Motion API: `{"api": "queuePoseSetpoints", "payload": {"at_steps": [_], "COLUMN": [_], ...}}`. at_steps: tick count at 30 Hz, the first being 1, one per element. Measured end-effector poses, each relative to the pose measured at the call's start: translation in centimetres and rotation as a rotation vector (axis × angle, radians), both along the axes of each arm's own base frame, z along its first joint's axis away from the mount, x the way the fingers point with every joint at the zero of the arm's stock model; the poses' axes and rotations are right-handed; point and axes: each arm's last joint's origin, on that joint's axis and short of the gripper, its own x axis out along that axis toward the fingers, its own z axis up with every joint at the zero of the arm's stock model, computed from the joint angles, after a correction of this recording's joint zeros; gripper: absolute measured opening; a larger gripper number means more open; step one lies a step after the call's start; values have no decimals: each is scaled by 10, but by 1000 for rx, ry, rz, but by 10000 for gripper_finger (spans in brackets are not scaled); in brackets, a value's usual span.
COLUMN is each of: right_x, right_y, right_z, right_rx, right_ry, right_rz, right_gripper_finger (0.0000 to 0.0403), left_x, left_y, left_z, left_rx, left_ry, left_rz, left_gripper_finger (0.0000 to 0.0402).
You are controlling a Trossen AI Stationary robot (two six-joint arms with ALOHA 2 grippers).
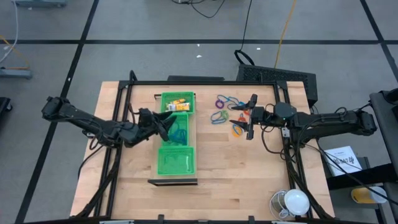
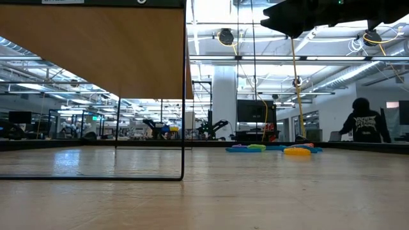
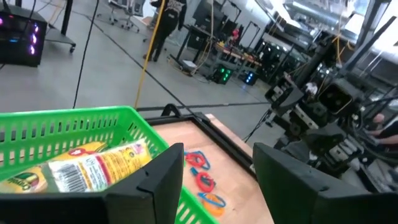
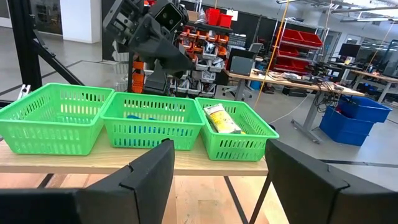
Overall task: Pick & Place Office Desk Supplies
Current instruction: Put the blue rubber band into the center green bin on the shelf
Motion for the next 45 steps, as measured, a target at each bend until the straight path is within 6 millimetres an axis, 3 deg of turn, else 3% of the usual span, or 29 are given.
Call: {"api": "queuePoseSetpoints", "payload": {"at_steps": [45], "right_x": [0], "right_y": [0], "right_z": [0], "right_rx": [0], "right_ry": [0], "right_rz": [1], "right_gripper_finger": [244], "left_x": [0], "left_y": [0], "left_z": [1], "left_rx": [48], "left_ry": [25], "left_rz": [-2], "left_gripper_finger": [191]}}
